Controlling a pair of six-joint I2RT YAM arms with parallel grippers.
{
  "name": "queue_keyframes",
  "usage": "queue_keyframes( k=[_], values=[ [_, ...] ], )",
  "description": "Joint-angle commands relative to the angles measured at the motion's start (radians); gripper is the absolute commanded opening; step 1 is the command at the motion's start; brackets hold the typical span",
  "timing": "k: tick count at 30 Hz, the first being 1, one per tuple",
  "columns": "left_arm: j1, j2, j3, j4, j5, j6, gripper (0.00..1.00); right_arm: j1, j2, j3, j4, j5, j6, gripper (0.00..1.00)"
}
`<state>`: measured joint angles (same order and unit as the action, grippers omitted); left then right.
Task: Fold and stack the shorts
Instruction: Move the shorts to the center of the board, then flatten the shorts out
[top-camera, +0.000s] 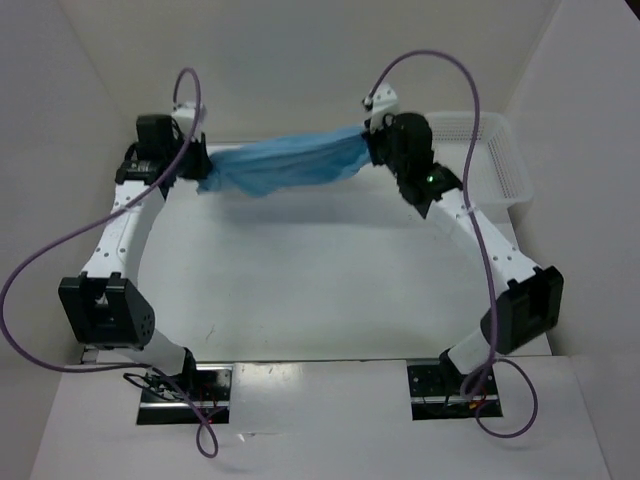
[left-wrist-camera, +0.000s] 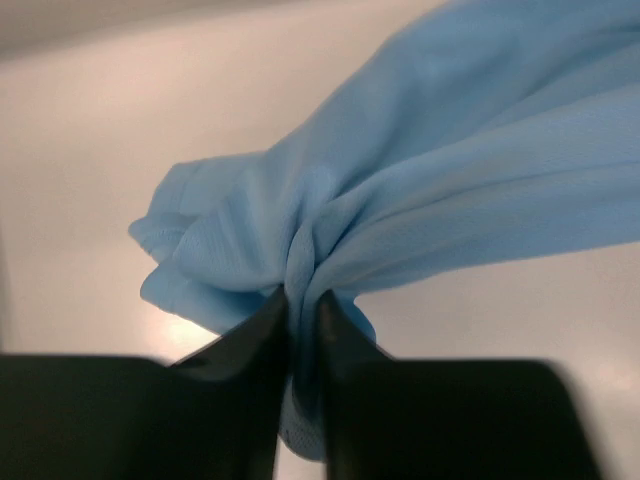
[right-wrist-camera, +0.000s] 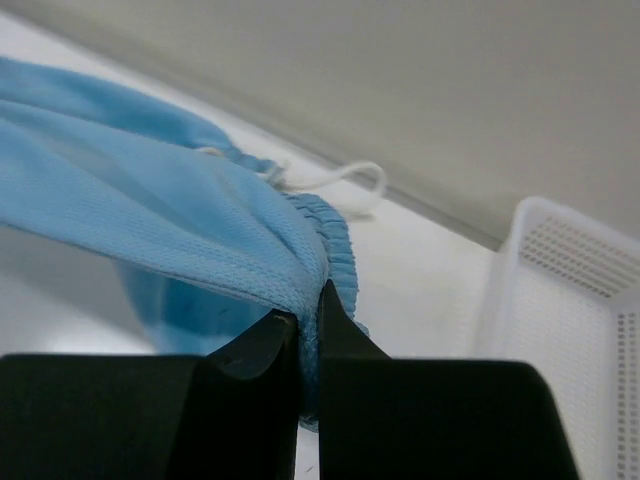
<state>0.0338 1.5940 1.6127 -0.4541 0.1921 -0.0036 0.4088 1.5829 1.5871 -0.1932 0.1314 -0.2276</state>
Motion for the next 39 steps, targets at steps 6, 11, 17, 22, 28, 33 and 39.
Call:
queue_keyframes(
  k=[6, 11, 17, 22, 28, 33, 39],
  values=[
    [-0.057, -0.202, -0.543, -0.256, 0.067, 0.004, 0.5, 0.257, -0.13, -0.536, 0.092, -0.006, 0.006, 0.0],
    [-0.057, -0.238, -0.556, -0.252, 0.06, 0.004, 0.57, 0.275, -0.178, -0.621, 0.092, 0.022, 0.047, 0.0],
    [-0.081, -0.138, -0.542, -0.058, -0.039, 0.004, 0.59, 0.263, -0.187, -0.639, 0.092, 0.022, 0.037, 0.0],
    [-0.091, 0.021, -0.521, 0.026, -0.108, 0.004, 0.59, 0.254, -0.187, -0.658, 0.112, 0.022, 0.06, 0.0],
    [-0.1, 0.133, -0.452, 0.06, -0.083, 0.004, 0.56, 0.233, -0.198, -0.658, 0.112, -0.007, 0.071, 0.0],
    [-0.12, 0.17, -0.464, 0.06, -0.083, 0.004, 0.43, 0.223, -0.207, -0.667, 0.112, -0.007, 0.071, 0.0],
    [-0.12, 0.152, -0.462, 0.04, -0.065, 0.004, 0.11, 0.223, -0.207, -0.667, 0.112, -0.007, 0.08, 0.0]
  ],
)
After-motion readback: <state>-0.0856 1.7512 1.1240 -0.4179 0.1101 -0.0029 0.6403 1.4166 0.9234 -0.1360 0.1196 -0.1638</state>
